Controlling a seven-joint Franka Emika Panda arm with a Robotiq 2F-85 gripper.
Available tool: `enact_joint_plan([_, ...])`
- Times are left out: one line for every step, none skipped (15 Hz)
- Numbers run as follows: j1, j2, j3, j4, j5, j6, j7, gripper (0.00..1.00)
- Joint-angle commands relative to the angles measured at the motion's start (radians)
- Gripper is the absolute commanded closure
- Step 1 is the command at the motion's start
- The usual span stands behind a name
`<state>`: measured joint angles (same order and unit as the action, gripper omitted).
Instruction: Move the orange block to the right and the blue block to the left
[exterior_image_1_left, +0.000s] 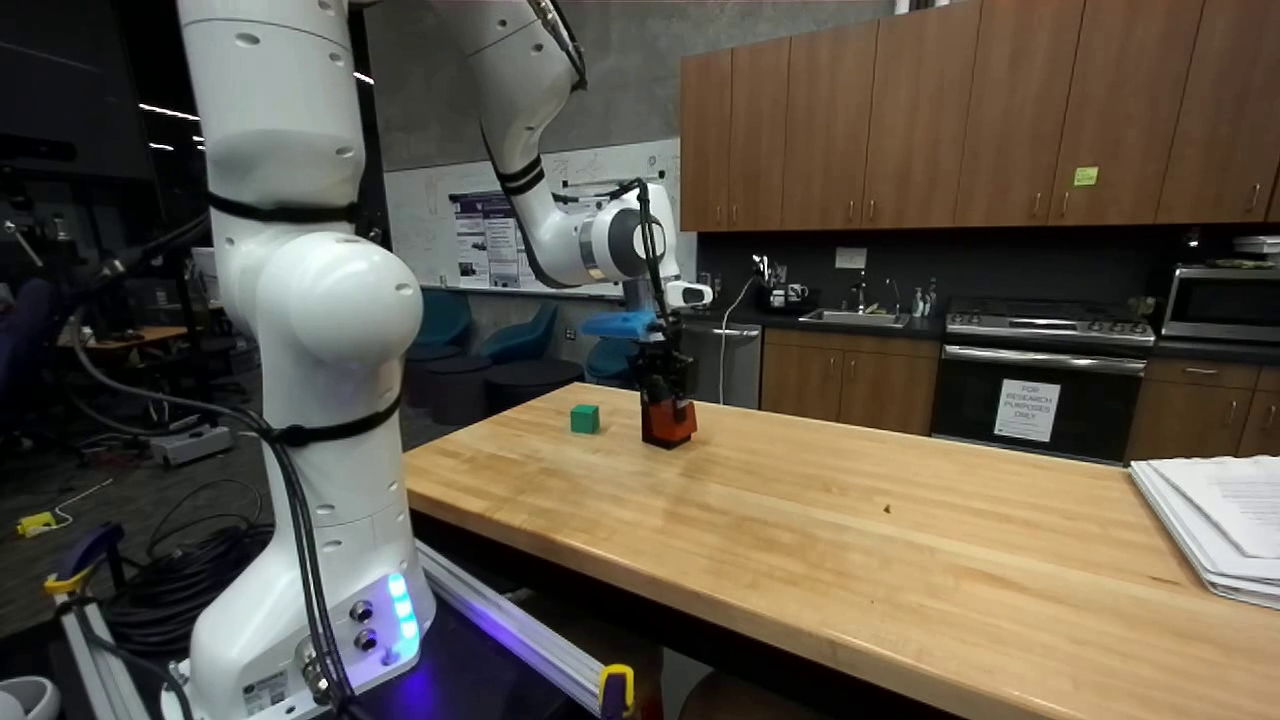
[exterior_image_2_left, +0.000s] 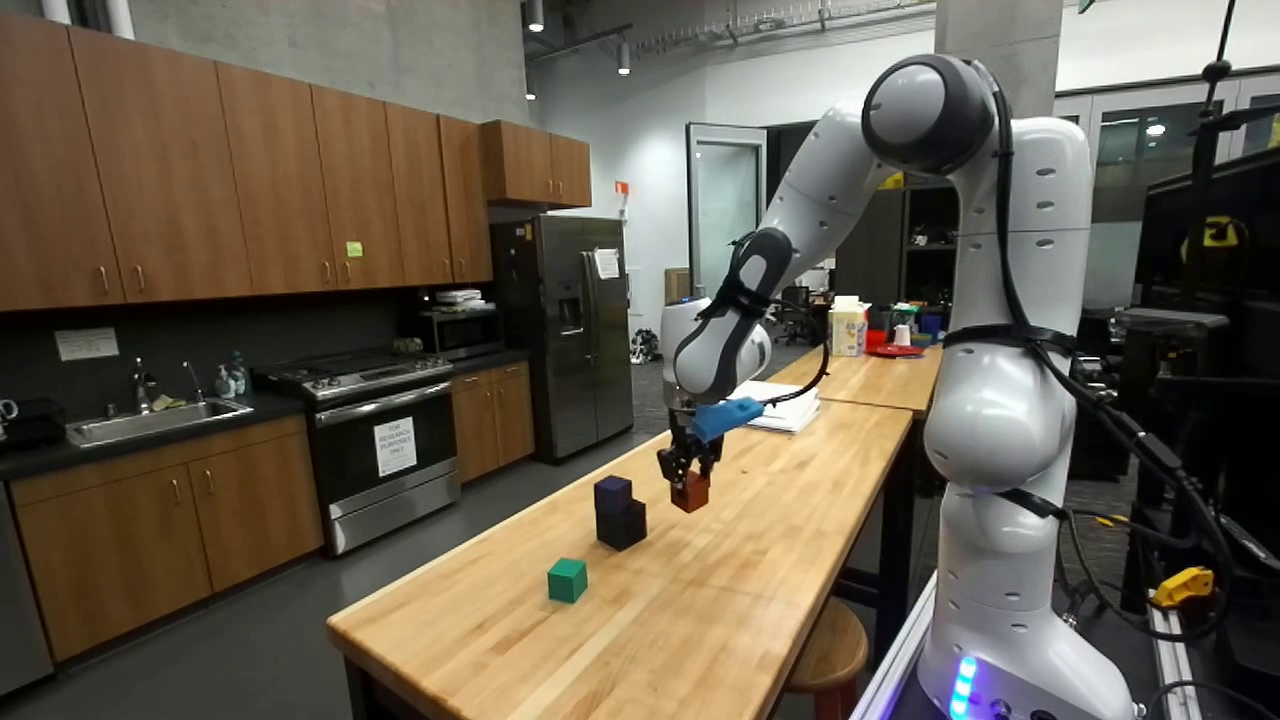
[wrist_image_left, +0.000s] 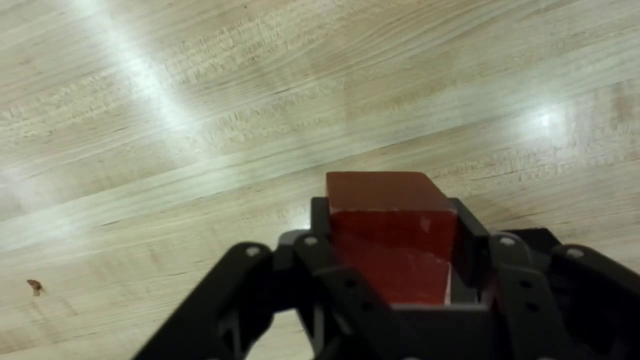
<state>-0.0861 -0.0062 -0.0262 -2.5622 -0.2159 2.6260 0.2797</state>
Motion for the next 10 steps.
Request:
enact_joint_plan([0.008, 0.097, -0.024, 0.079, -0.016, -0.013, 0.044, 0.69])
enact_joint_plan([0.012, 0.120, -0.029, 0.096, -0.009, -0.017, 0.040, 0.69])
enact_joint_plan([0.017, 0.139, -0.035, 0.112, -0.007, -0.020, 0.041, 0.69])
enact_joint_plan([0.023, 0.159, -0.039, 0.129, -0.004, -0.022, 0.042, 0.69])
enact_joint_plan([0.027, 0.177, -0.043, 0.145, 0.001, -0.024, 0.041, 0.69])
enact_joint_plan([0.032, 0.193, -0.046, 0.162, 0.004, -0.027, 0.042, 0.69])
enact_joint_plan([0.037, 0.204, -0.049, 0.174, 0.004, -0.027, 0.038, 0.31])
enact_joint_plan([0.045, 0.210, -0.053, 0.185, 0.003, -0.029, 0.040, 0.19])
enact_joint_plan([0.050, 0.210, -0.055, 0.191, 0.008, -0.031, 0.037, 0.19])
enact_joint_plan([0.054, 0.200, -0.055, 0.192, 0.015, -0.035, 0.034, 0.19])
